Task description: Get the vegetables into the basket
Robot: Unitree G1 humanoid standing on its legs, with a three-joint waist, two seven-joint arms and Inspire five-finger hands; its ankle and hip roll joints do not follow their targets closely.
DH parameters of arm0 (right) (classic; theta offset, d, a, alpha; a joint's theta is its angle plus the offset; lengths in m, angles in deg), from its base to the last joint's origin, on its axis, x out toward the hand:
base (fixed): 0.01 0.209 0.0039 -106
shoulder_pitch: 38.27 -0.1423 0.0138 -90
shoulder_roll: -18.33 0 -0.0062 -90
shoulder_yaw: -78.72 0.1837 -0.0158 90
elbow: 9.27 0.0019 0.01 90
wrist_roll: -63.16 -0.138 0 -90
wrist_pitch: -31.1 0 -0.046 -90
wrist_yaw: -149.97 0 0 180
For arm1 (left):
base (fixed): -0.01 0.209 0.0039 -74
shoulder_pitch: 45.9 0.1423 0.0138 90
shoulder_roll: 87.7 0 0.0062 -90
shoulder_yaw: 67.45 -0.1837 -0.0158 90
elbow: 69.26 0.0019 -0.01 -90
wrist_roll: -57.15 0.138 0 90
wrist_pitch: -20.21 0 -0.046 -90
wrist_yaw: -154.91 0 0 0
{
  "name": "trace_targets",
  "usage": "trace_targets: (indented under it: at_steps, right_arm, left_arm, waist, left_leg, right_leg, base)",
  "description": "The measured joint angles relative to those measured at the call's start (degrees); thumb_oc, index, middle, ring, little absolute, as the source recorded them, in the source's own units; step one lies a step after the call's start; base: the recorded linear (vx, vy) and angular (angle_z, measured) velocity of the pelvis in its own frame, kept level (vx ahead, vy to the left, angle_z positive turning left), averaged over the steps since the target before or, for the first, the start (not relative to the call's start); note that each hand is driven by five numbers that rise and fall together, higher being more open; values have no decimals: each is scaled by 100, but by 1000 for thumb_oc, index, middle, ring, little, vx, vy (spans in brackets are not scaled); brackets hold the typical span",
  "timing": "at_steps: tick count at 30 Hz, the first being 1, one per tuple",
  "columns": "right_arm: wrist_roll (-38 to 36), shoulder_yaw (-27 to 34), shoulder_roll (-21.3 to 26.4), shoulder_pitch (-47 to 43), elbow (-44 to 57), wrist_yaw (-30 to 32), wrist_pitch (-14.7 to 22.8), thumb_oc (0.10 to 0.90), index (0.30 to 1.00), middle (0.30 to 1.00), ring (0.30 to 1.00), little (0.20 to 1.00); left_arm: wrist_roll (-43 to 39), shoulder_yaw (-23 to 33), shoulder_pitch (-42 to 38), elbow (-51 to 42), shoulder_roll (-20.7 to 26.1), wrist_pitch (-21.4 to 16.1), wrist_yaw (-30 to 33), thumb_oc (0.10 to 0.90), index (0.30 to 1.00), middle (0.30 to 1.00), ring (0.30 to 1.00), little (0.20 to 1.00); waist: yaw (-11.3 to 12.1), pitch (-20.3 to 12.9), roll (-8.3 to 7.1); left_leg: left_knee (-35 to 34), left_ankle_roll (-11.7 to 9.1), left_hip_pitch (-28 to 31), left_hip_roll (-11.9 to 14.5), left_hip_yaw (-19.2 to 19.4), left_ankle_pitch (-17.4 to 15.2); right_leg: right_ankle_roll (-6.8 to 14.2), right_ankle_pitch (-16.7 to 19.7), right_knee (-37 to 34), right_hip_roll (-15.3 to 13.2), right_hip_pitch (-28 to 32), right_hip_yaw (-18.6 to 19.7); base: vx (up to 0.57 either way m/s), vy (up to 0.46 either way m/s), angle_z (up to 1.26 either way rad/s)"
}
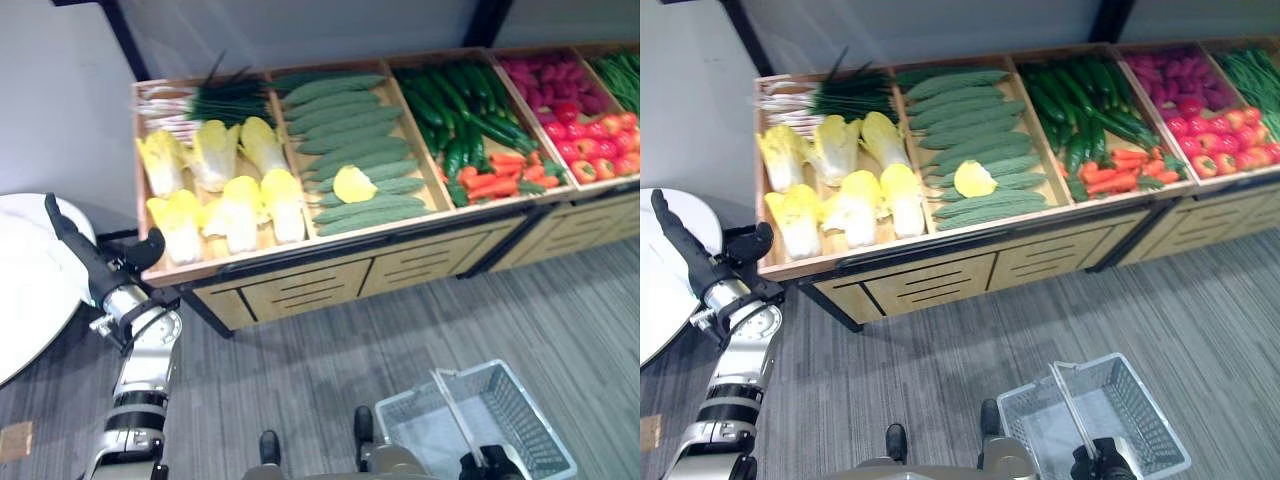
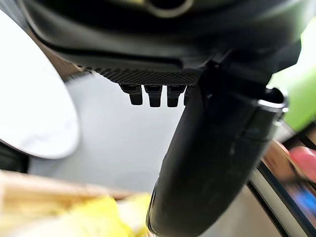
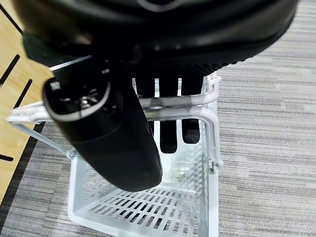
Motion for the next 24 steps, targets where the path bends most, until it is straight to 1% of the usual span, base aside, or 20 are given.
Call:
trace_targets:
  at_steps: [2, 4, 6, 7, 9, 10, 11, 16, 20, 24]
  right_arm:
    - [0, -7, 11, -64, 24, -6, -14, 400, 300, 300, 300, 300]
    - [1, -11, 10, -71, 70, -21, -22, 400, 300, 300, 300, 300]
    - [2, -123, 10, -197, 59, -33, -15, 400, 300, 300, 300, 300]
    - [1, -129, 10, -195, 65, -34, -8, 400, 300, 300, 300, 300]
    - [-1, -157, 11, -278, 42, -52, -22, 400, 300, 300, 300, 300]
    - [1, -228, 9, -341, 127, -47, 8, 400, 300, 300, 300, 300]
    - [0, -236, 3, -354, 129, -50, 15, 400, 300, 300, 300, 300]
    - [3, -361, 6, -358, 148, -35, 33, 400, 300, 300, 300, 300]
    - [3, -447, 3, -358, 232, -16, 43, 400, 300, 300, 300, 300]
    - [2, -498, 4, -372, 239, 6, 47, 400, 300, 300, 300, 300]
  left_arm:
    - [-1, -115, -160, 145, 1, 86, -7, 900, 1000, 1000, 1000, 1000]
    - [3, -209, -265, 368, 1, 92, -18, 900, 1000, 1000, 1000, 1000]
    - [-5, -344, -457, 964, 107, 182, -17, 900, 1000, 1000, 1000, 1000]
    - [2, -394, -480, 1094, 103, 210, -14, 900, 1000, 1000, 1000, 1000]
    - [-4, -394, -520, 1378, 101, 255, -13, 900, 1000, 1000, 1000, 1000]
    - [-5, -383, -644, 1719, 205, 254, 47, 900, 1000, 1000, 1000, 1000]
    - [-30, -367, -654, 1796, 216, 267, 59, 900, 1000, 1000, 1000, 1000]
    - [-64, -357, -659, 1833, 290, 271, 113, 900, 1000, 1000, 1000, 1000]
    - [-112, -349, -662, 1843, 478, 281, 185, 900, 1000, 1000, 1000, 1000]
    - [-110, -348, -737, 2006, 543, 307, 276, 900, 1000, 1000, 1000, 1000]
  waist:
    - [-139, 108, -12]
    - [-238, 198, -39]
    - [-260, 282, -69]
    - [-306, 375, -88]
    - [-338, 450, -109]
    - [-305, 532, -142]
    - [-318, 541, -150]
    - [-263, 555, -174]
    - [-262, 595, -247]
    - [-260, 596, -250]
  left_leg:
    - [-1, -2, -16, 10, 84, -1]
    - [-1, -7, -23, 22, 134, -5]
    - [-2, -23, -60, 47, 277, -16]
    - [-1, -27, -73, 55, 290, -13]
    - [-1, -33, -100, 68, 347, -15]
    - [-1, -38, -162, 75, 397, -13]
    - [-1, -41, -181, 76, 402, -10]
    - [-2, -53, -183, 95, 435, -19]
    - [-2, -66, -182, 118, 531, -25]
    - [-3, -78, -195, 139, 534, -31]
  right_leg:
    - [1, 28, 1, 23, -65, 87]
    - [-2, 39, 0, 47, -112, 144]
    - [-16, 80, 0, 80, -217, 264]
    - [-28, 93, 1, 92, -240, 274]
    - [-81, 135, 1, 115, -302, 342]
    - [-63, 145, 1, 126, -398, 392]
    - [-62, 151, 1, 132, -421, 397]
    - [-48, 140, 0, 153, -440, 429]
    - [-55, 151, 0, 187, -484, 504]
    - [-56, 151, 0, 207, -496, 504]
  base:
    - [-10, 10, -23]
    - [-20, 6, -16]
    - [-10, 5, -28]
    - [-19, 9, -24]
    - [-23, 1, -16]
    - [-10, -5, -14]
    - [-5, 0, -11]
    - [0, -1, -3]
    - [11, -9, -10]
    - [5, -3, -1]
